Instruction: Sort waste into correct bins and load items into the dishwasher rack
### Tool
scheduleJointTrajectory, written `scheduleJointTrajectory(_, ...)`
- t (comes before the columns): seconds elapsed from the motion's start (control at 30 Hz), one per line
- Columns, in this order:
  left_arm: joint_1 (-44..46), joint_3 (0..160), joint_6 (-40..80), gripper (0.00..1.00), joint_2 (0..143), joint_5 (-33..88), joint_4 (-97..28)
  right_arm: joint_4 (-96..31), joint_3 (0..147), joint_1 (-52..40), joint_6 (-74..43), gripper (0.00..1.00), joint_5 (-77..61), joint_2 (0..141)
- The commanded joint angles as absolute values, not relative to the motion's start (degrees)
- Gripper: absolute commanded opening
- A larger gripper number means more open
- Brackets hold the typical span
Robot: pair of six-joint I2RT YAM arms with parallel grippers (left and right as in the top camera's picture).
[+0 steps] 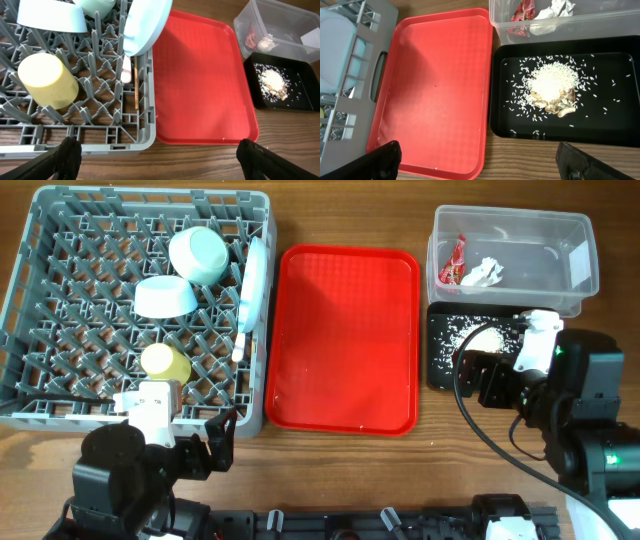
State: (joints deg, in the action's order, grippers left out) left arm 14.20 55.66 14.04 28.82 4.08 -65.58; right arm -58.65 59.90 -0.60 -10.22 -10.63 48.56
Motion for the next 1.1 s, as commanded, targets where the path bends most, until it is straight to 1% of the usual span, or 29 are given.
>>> scheduleJointTrajectory(0.0,14.5,55.2,14.1,1.0,28.6,3.4,-65.5,-58.5,58.1,-0.7,-10.7,1.0,-9.8,44.3)
scheduleJointTrajectory(0.13,14.5,55.2,14.1,1.0,28.6,3.4,-65.5,-56.2,52.9,-0.7,-10.3,1.0,-7.2,33.7)
scheduleJointTrajectory(0.33,14.5,55.2,14.1,1.0,28.6,3.4,-65.5,-32.9,34.0,-1.6,-10.1,1.0,-7.3,15.8)
scheduleJointTrajectory(0.47,14.5,55.2,14.1,1.0,28.6,3.3,-65.5,-16.3,21.1,-1.7,-10.6,1.0,-8.1,7.6)
scheduleJointTrajectory(0.63,14.5,55.2,14.1,1.0,28.6,3.4,-65.5,-0.6,9.7,-2.7,-10.3,1.0,-6.8,0.9)
scheduleJointTrajectory(0.83,14.5,55.2,14.1,1.0,28.6,3.4,-65.5,6.3,3.4,-4.1,-10.4,1.0,0.4,0.2)
scheduleJointTrajectory(0.9,14.5,55.2,14.1,1.0,28.6,3.4,-65.5,6.4,1.0,-4.1,-9.0,1.0,0.1,0.2)
scheduleJointTrajectory(0.97,14.5,55.2,14.1,1.0,28.6,3.4,-65.5,0.4,0.3,-4.1,-8.8,1.0,0.2,0.1)
scheduleJointTrajectory(1.03,14.5,55.2,14.1,1.0,28.6,3.4,-65.5,0.1,0.3,-4.1,-4.4,1.0,-1.8,0.1)
scheduleJointTrajectory(1.07,14.5,55.2,14.1,1.0,28.6,3.4,-65.5,0.1,0.3,-4.1,-4.1,1.0,-2.0,0.1)
